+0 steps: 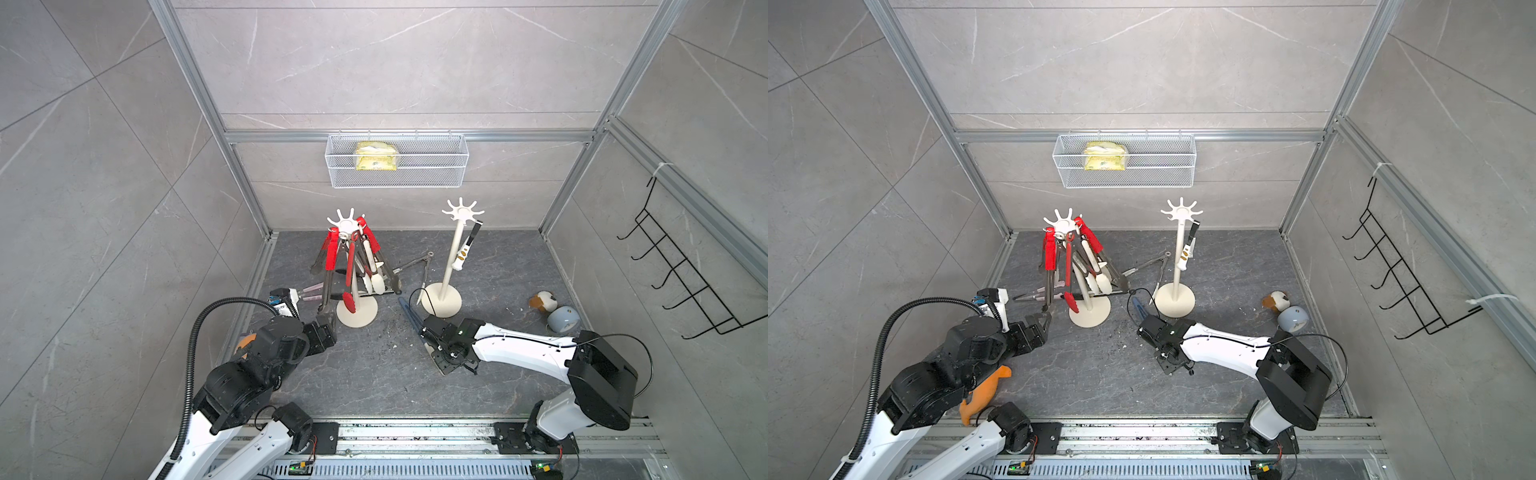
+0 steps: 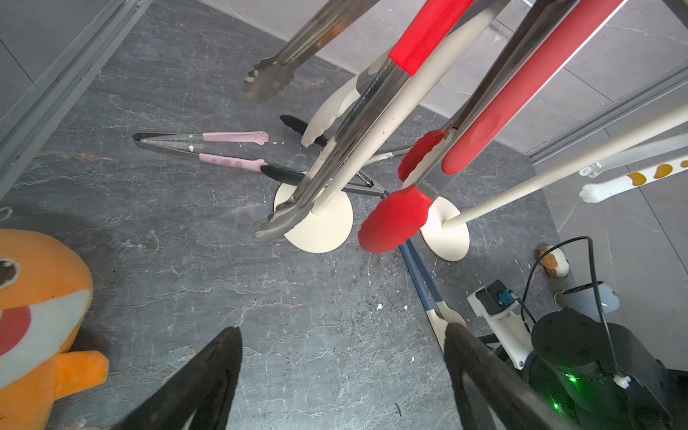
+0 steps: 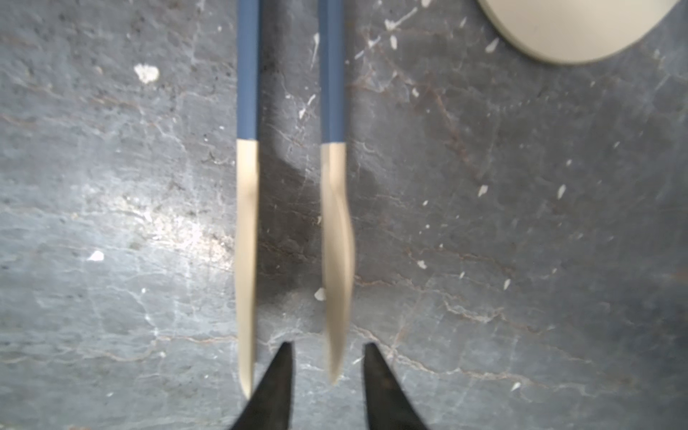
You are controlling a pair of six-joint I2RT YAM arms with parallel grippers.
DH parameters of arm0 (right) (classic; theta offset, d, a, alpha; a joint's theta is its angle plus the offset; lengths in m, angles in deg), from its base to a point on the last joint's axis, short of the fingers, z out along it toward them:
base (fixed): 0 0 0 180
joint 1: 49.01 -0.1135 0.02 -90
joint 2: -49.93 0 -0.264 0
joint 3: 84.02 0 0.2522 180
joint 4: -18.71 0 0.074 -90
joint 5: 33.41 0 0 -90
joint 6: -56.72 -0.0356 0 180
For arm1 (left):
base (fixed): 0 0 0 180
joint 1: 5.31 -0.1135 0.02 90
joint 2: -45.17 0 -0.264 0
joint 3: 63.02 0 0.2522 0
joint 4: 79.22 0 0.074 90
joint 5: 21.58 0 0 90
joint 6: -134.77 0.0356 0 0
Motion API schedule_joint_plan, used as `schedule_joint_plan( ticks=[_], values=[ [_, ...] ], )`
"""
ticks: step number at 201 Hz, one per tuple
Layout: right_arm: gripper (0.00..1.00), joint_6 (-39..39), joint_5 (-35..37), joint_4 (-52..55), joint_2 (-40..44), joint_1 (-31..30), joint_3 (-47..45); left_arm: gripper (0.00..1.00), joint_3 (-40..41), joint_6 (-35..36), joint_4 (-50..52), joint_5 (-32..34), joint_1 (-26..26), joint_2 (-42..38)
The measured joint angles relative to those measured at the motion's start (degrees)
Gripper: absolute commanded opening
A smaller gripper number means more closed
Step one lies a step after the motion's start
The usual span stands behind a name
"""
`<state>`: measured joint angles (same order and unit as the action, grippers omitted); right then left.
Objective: Hang food tongs on kitchen utensil racks
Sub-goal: Move the food tongs to the center of the board.
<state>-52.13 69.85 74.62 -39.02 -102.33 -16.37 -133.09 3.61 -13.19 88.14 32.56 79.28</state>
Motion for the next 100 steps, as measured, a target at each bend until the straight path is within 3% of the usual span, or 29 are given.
schedule_joint_plan(
  ticks=[49,100],
  values=[
    [0.49,-0.13,-4.20,3.45,6.19,0.63,3.61,0.90,0.96,0.26,0.37,-1.84,0.00,-1.44],
    [0.48,-1.20,-14.14,2.12,2.47,0.74,6.27,0.92,0.92,2.23,0.33,-4.76,0.00,-2.32]
  ],
)
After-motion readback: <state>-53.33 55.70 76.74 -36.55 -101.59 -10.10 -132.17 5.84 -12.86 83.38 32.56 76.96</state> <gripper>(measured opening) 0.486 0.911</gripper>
